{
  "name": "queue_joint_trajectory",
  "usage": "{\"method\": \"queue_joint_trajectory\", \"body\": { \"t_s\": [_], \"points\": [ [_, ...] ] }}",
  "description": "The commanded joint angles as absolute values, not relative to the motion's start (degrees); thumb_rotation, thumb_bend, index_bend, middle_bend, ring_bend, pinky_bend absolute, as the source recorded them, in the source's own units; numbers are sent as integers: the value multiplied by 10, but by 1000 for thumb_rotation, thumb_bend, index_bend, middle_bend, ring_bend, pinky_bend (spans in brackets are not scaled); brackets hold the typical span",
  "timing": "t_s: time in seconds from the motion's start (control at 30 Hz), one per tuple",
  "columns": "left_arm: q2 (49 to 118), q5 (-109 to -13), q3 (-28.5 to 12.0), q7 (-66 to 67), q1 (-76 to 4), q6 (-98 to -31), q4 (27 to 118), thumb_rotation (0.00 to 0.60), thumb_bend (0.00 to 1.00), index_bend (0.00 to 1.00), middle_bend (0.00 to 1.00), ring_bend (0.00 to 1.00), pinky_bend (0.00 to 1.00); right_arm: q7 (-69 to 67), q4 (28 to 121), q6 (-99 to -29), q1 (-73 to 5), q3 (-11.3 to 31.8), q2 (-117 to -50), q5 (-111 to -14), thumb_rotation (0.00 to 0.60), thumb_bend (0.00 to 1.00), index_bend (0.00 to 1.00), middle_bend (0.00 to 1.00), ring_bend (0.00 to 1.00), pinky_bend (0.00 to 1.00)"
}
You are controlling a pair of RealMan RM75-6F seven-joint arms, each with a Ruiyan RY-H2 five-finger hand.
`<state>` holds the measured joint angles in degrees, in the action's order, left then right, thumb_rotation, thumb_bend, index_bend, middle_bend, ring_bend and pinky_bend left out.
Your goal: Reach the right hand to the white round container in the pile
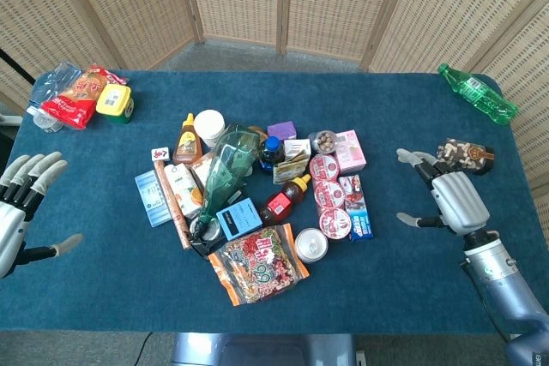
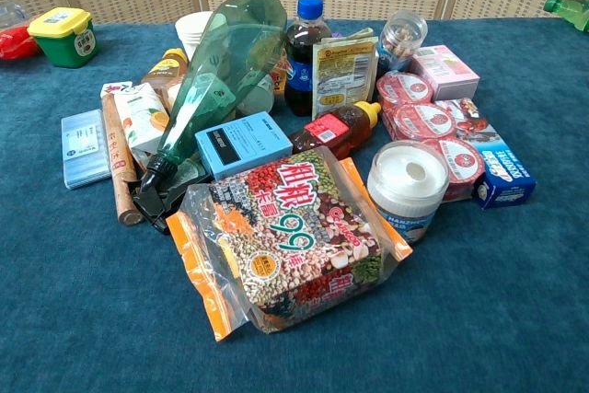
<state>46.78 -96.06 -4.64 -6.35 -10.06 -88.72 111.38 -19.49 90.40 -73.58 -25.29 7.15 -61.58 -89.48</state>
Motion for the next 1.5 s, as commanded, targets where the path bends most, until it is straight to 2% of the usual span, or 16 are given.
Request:
{"method": "queue_joint_trajectory", "body": {
  "t_s": [0.03, 0.23, 0.5, 0.7, 0.8, 0.93, 1.3, 1.5],
  "points": [
    [468, -961, -46, -63, -100, -888, 1114, 600, 0, 69, 0, 0, 0, -195, 904, -735, -253, 71, -616, -895, 600, 0, 93, 237, 161, 270],
    [467, -958, -48, -66, -99, -893, 1117, 600, 0, 69, 0, 0, 0, -201, 904, -738, -255, 69, -615, -908, 600, 0, 92, 237, 161, 270],
    [468, -955, -52, -60, -101, -892, 1122, 600, 0, 68, 0, 0, 0, -189, 879, -749, -275, 44, -607, -998, 600, 0, 90, 223, 116, 219],
    [473, -948, -54, -53, -105, -884, 1123, 600, 0, 70, 0, 0, 0, -187, 863, -733, -309, 25, -606, -1061, 600, 0, 52, 132, 12, 138],
    [476, -944, -56, -48, -109, -878, 1123, 600, 0, 68, 0, 0, 0, -193, 856, -710, -329, 20, -608, -1070, 600, 0, 6, 78, 1, 125],
    [479, -933, -59, -44, -112, -871, 1119, 600, 0, 69, 0, 0, 0, -201, 846, -687, -355, 11, -611, -1085, 600, 0, 0, 2, 0, 113],
    [487, -910, -63, -43, -117, -858, 1107, 600, 0, 68, 0, 0, 0, -210, 800, -706, -402, -15, -643, -1159, 600, 0, 0, 0, 0, 72],
    [490, -909, -62, -36, -119, -853, 1107, 600, 0, 69, 0, 0, 0, -211, 780, -692, -435, -29, -658, -1186, 600, 0, 0, 0, 0, 52]
  ]
}}
